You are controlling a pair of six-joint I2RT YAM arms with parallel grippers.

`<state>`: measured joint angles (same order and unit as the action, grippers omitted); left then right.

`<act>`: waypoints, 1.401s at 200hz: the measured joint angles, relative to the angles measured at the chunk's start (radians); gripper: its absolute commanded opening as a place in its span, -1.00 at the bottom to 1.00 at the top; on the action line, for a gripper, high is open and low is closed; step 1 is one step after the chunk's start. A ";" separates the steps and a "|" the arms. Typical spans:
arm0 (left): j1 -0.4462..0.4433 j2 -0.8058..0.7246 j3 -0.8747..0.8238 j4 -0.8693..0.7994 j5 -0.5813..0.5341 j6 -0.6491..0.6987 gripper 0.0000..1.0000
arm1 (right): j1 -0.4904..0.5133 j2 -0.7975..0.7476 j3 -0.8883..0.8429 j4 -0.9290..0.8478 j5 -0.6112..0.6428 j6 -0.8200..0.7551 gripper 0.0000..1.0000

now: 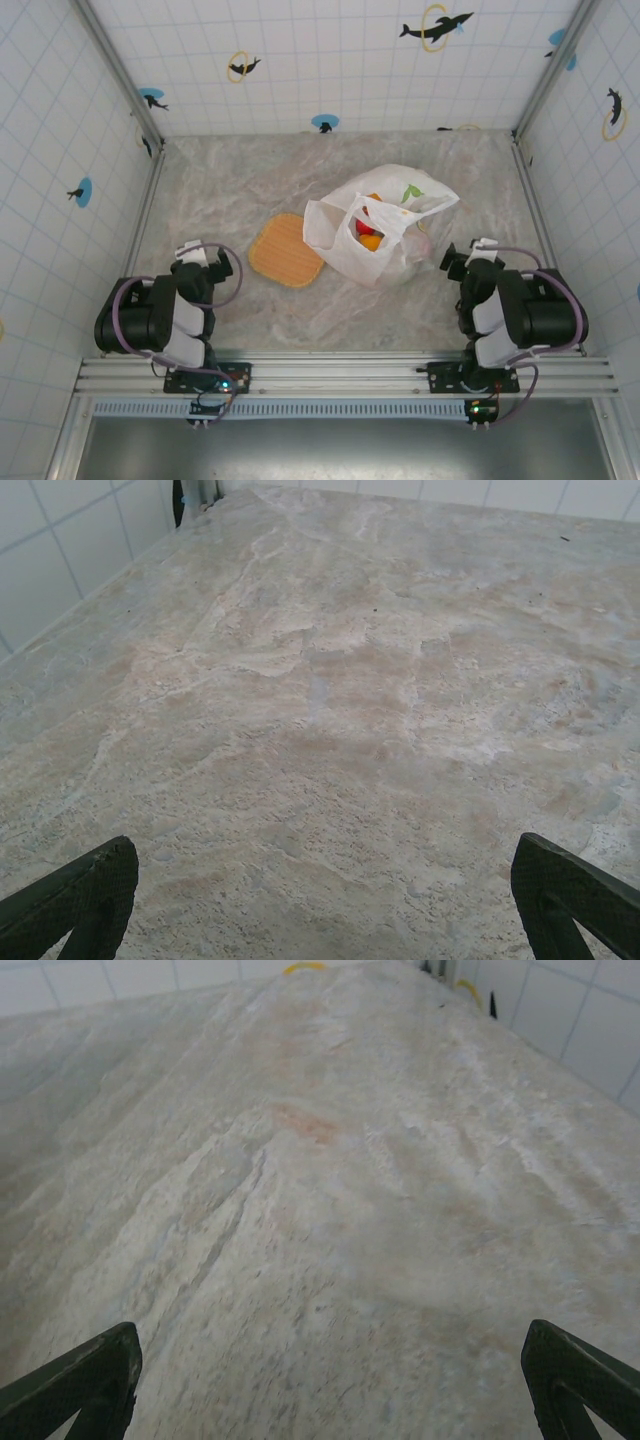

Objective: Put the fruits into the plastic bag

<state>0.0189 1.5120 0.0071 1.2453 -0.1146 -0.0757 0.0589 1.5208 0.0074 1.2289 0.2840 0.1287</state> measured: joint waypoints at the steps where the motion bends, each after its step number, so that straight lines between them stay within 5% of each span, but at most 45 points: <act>1: 0.000 0.000 0.000 0.000 0.000 0.000 0.95 | 0.000 0.000 0.000 0.000 0.000 0.000 1.00; 280: 0.000 0.000 0.000 0.002 0.003 0.000 0.96 | 0.008 0.000 -0.001 0.027 -0.005 -0.025 1.00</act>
<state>0.0189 1.5120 0.0071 1.2472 -0.1120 -0.0757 0.0666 1.5204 0.0063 1.2564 0.2790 0.1040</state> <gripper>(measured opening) 0.979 0.997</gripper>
